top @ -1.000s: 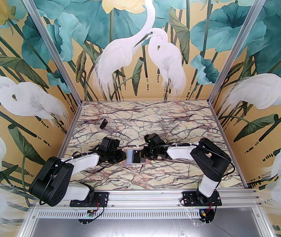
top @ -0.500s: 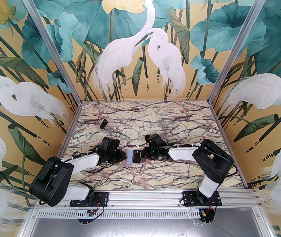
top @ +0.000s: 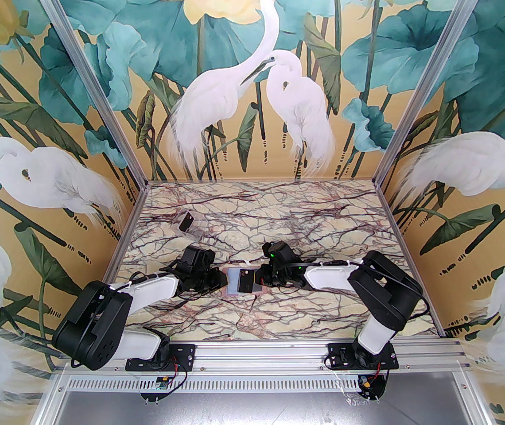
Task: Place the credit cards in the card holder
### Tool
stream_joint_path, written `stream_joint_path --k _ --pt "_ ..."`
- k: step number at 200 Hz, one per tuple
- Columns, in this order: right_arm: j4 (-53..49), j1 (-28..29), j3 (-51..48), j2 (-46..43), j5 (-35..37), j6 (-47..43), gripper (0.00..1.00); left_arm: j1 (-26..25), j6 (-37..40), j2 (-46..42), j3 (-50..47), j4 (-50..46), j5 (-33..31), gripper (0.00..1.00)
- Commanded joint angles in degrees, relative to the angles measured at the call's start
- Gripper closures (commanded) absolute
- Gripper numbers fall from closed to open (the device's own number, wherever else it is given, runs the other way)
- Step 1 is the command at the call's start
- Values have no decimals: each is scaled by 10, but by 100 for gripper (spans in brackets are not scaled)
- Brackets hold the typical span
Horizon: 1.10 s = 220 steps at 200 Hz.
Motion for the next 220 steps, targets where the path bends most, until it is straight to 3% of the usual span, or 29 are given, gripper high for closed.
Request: stream_joint_path --k 1,220 --pt "-15 -4 13 11 4 6 100 -4 -1 14 -10 -20 -29 83" --pt "7 2 42 55 -49 -6 100 -4 0 18 -9 -17 -25 83"
